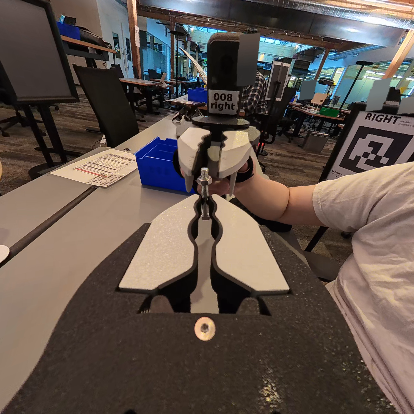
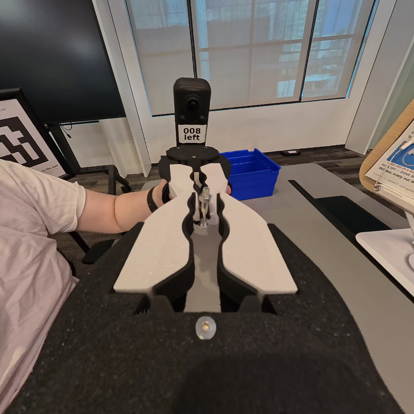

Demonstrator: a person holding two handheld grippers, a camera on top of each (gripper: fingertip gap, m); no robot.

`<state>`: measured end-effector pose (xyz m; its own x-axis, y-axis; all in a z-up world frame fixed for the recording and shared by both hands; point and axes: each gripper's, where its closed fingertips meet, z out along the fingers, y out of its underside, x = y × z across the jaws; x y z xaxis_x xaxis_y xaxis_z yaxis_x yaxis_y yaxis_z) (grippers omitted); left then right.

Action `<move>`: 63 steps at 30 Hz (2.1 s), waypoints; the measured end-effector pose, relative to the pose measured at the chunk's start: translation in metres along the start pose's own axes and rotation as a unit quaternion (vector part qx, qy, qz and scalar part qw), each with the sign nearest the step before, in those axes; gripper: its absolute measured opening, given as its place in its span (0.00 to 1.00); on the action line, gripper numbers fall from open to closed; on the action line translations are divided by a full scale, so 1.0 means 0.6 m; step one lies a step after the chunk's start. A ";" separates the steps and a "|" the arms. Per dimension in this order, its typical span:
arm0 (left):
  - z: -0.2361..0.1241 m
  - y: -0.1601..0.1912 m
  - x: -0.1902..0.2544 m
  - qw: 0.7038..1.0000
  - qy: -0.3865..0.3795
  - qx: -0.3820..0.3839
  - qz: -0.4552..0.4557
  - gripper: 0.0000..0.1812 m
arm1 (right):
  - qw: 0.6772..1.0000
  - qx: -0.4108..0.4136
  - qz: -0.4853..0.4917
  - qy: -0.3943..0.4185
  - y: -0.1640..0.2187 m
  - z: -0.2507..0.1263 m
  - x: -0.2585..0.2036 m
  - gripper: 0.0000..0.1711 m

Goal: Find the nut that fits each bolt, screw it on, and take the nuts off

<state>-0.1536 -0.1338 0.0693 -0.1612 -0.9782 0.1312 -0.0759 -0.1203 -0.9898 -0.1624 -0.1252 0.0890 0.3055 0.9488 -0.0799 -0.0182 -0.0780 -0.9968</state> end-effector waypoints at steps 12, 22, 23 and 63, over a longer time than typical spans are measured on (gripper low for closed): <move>0.006 0.004 0.005 1.000 0.005 -0.006 0.000 0.03 | 1.000 -0.016 -0.004 -0.004 0.011 0.008 -0.005 0.06; 0.009 0.020 -0.008 0.999 -0.026 -0.036 0.012 0.25 | 1.000 -0.008 -0.001 -0.004 0.006 0.003 -0.002 0.06; 0.012 0.025 -0.008 0.999 -0.028 -0.041 0.016 0.24 | 1.000 -0.009 -0.003 -0.004 0.005 0.003 -0.003 0.06; 0.041 0.033 0.019 0.998 -0.026 -0.033 0.047 0.03 | 0.999 -0.016 -0.042 0.002 0.001 0.008 -0.019 0.16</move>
<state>-0.1329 -0.1513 0.0500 -0.1187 -0.9924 0.0331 -0.1285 -0.0177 -0.9915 -0.1707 -0.1344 0.0895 0.3080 0.9514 0.0035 0.0372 -0.0083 -0.9993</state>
